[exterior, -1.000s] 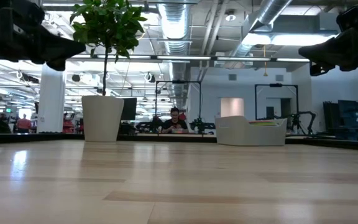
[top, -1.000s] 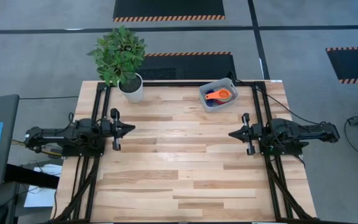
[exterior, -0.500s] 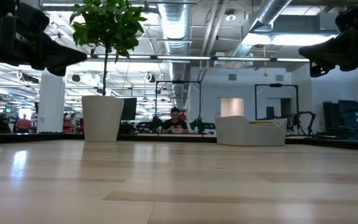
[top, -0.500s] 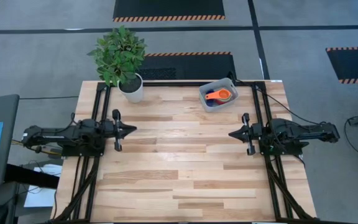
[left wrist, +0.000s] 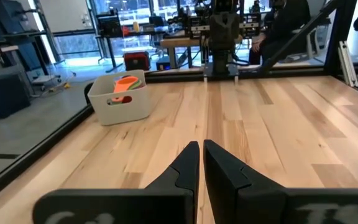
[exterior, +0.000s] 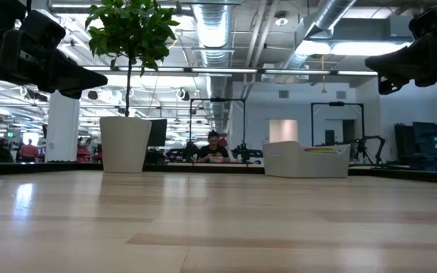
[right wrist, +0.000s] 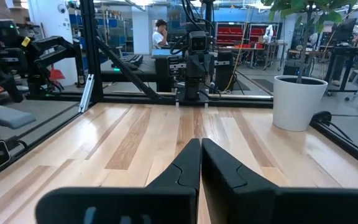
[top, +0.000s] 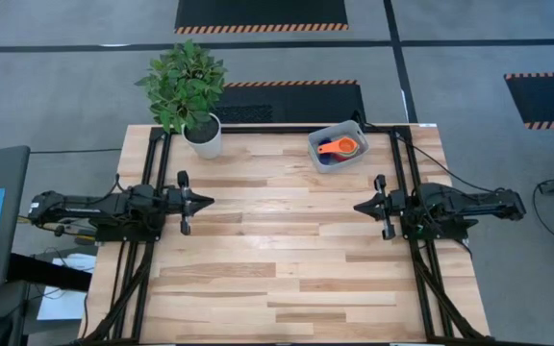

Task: Nest measuring cups in basket
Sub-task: Return to Home Position

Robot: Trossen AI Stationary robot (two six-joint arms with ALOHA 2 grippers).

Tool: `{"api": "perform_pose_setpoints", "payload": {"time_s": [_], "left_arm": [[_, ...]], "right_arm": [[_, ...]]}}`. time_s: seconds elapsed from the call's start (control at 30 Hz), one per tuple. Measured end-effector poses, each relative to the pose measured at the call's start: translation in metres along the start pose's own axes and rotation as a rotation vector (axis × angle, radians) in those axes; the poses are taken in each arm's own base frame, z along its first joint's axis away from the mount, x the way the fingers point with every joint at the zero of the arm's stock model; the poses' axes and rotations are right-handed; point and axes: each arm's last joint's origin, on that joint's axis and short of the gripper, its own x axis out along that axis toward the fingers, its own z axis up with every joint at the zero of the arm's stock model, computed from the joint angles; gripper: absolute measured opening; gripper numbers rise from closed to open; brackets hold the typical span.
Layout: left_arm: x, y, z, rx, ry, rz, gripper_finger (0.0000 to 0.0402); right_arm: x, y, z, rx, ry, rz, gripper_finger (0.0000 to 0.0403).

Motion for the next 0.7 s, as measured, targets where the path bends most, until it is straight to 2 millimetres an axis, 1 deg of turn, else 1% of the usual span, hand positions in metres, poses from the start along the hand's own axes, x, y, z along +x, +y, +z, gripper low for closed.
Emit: {"api": "perform_pose_setpoints", "payload": {"time_s": [0.53, 0.7], "left_arm": [[0.0, 0.0, 0.0, 0.0, 0.0, 0.0, 0.0013], [0.0, 0.0, 0.0, 0.0, 0.0, 0.0, 0.0013]], "right_arm": [[0.0, 0.0, -0.0001, 0.0, 0.001, 0.0, 0.0025], [0.0, 0.0, -0.0001, -0.001, 0.001, 0.0, 0.0027]]}}
